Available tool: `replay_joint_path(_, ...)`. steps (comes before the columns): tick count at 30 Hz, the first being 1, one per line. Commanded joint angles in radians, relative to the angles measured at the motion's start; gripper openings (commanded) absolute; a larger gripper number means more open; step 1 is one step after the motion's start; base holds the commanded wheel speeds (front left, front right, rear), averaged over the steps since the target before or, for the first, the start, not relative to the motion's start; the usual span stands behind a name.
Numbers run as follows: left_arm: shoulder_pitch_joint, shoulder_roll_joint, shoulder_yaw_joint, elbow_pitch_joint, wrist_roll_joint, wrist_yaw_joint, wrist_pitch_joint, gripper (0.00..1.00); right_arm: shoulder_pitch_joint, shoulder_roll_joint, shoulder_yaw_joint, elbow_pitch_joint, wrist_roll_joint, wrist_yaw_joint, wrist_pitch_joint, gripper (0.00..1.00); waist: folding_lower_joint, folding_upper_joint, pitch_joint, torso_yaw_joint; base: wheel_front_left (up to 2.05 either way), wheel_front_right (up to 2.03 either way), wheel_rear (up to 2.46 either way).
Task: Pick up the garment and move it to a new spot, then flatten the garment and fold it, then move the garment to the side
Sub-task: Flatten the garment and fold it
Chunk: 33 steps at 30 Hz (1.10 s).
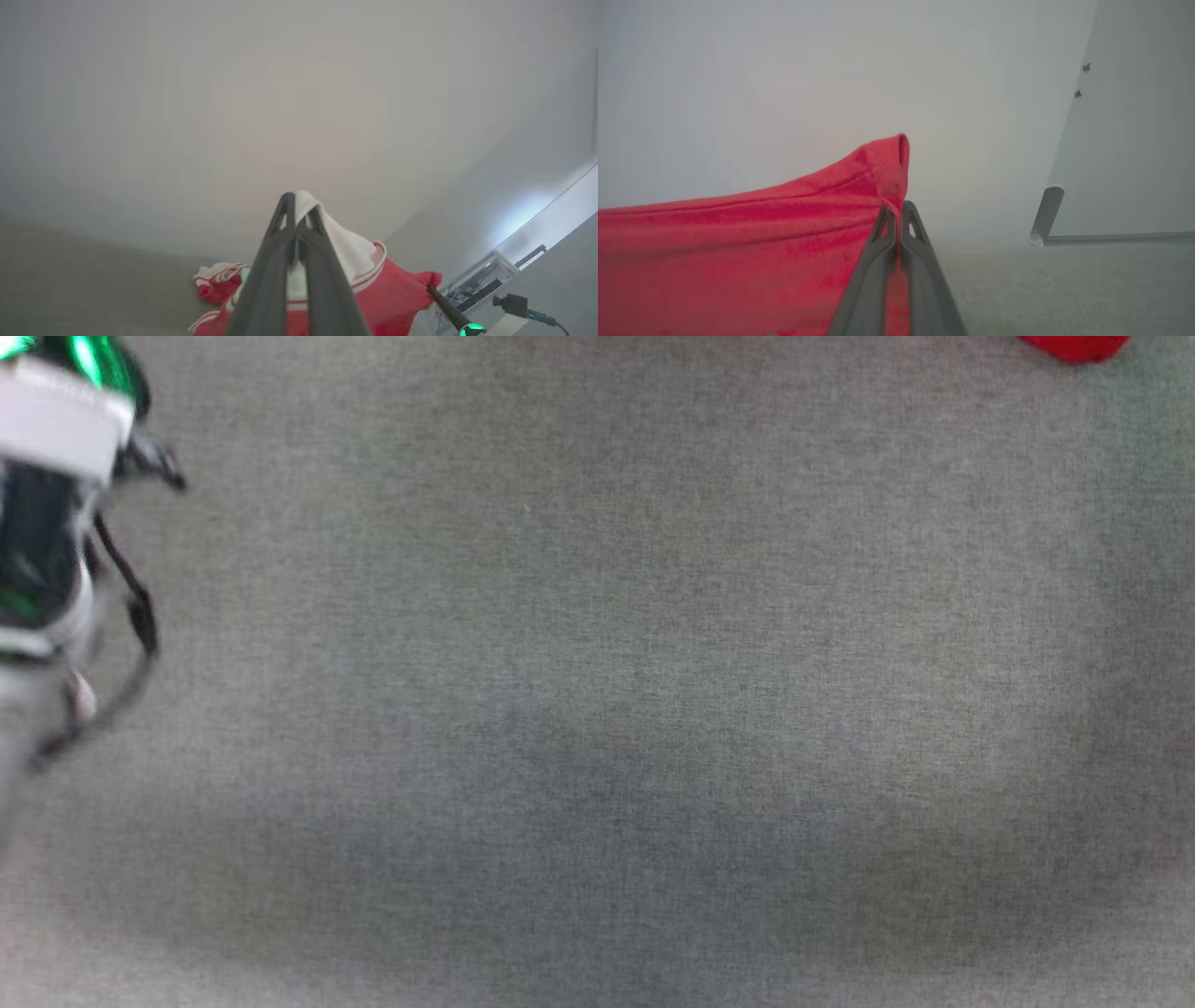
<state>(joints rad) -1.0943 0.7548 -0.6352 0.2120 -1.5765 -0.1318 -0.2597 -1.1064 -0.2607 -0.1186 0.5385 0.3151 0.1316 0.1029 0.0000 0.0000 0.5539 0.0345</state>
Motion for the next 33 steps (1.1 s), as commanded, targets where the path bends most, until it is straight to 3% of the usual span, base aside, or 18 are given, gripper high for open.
replay_joint_path(1, 0.095, -0.017, 0.060, -0.038, 0.015, 0.002, -0.005, 0.00, 0.085, -0.032, 0.001, -0.045, 0.044, -0.002, 0.006, 0.00, 0.0000, 0.0000, -0.014, 0.013, 0.00, 0.00, 0.00)
replay_joint_path(8, 0.472, -0.086, 0.212, -0.207, 0.127, 0.002, -0.005, 0.00, 0.453, -0.069, -0.026, -0.304, 0.143, -0.002, 0.107, 0.00, 0.0000, 0.0000, -0.048, 0.022, 0.00, 0.00, 0.00)
replay_joint_path(19, 0.865, -0.133, 0.339, -0.389, 0.211, 0.002, -0.005, 0.00, 0.889, 0.068, -0.150, -0.675, 0.139, -0.002, 0.259, 0.00, 0.0000, 0.0000, -0.107, 0.012, 0.00, 0.00, 0.00)
replay_joint_path(33, 1.186, -0.122, 0.434, -0.617, 0.249, 0.002, -0.006, 0.00, 1.197, 0.144, -0.253, -0.926, 0.188, -0.002, 0.332, 0.00, 0.0000, 0.0000, -0.142, 0.008, 0.00, 0.00, 0.00)
